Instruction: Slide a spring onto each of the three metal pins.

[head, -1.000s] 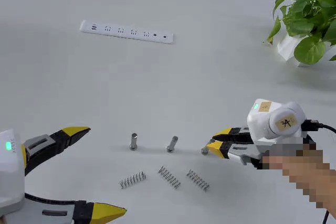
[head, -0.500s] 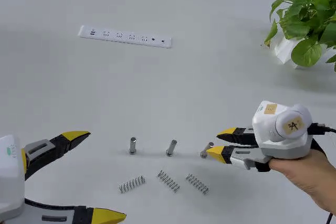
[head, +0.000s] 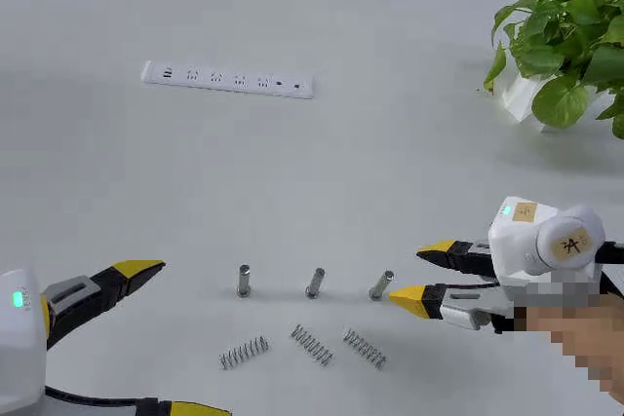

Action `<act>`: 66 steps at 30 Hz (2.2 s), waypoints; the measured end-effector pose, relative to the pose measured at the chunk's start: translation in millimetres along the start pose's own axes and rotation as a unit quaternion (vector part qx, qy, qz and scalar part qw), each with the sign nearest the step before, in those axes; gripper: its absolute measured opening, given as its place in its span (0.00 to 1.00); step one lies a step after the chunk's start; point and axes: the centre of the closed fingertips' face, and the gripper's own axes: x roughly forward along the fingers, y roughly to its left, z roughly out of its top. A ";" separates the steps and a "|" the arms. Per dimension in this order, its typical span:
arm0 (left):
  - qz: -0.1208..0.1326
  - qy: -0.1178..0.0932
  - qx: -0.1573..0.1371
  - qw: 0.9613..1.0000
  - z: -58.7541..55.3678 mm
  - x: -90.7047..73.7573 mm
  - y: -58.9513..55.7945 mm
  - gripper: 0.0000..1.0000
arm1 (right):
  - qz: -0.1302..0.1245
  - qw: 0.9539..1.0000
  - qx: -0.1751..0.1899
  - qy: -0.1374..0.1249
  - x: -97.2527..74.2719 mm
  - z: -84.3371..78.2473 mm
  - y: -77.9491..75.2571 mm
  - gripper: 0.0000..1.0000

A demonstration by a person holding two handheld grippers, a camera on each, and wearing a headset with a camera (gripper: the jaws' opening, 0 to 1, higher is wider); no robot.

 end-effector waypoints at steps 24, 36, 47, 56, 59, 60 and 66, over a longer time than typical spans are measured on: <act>0.006 0.098 0.002 0.995 -34.7 15.2 0.1 0.69 | -0.004 0.999 0.018 -0.037 -27.0 -27.6 8.4 0.69; 0.008 0.160 0.018 0.987 -54.9 37.6 4.8 0.40 | -0.009 0.998 0.032 -0.045 -34.2 -39.6 9.3 0.72; 0.000 0.223 0.064 0.973 -75.0 55.2 4.9 0.25 | -0.013 0.998 0.042 -0.050 -36.8 -45.0 9.4 0.72; -0.001 0.271 0.086 0.959 -91.2 62.8 6.9 0.17 | -0.015 0.998 0.046 -0.051 -37.7 -47.3 10.7 0.71; 0.002 0.276 0.092 0.957 -91.4 62.2 8.9 0.15 | -0.017 0.997 0.049 -0.053 -38.4 -47.8 9.9 0.71; 0.002 0.277 0.092 0.956 -91.6 62.6 9.1 0.15 | -0.017 0.997 0.050 -0.054 -38.7 -47.8 9.8 0.71; 0.002 0.291 0.120 0.949 -92.2 62.9 10.1 0.11 | -0.017 0.997 0.053 -0.052 -39.2 -51.5 11.5 0.71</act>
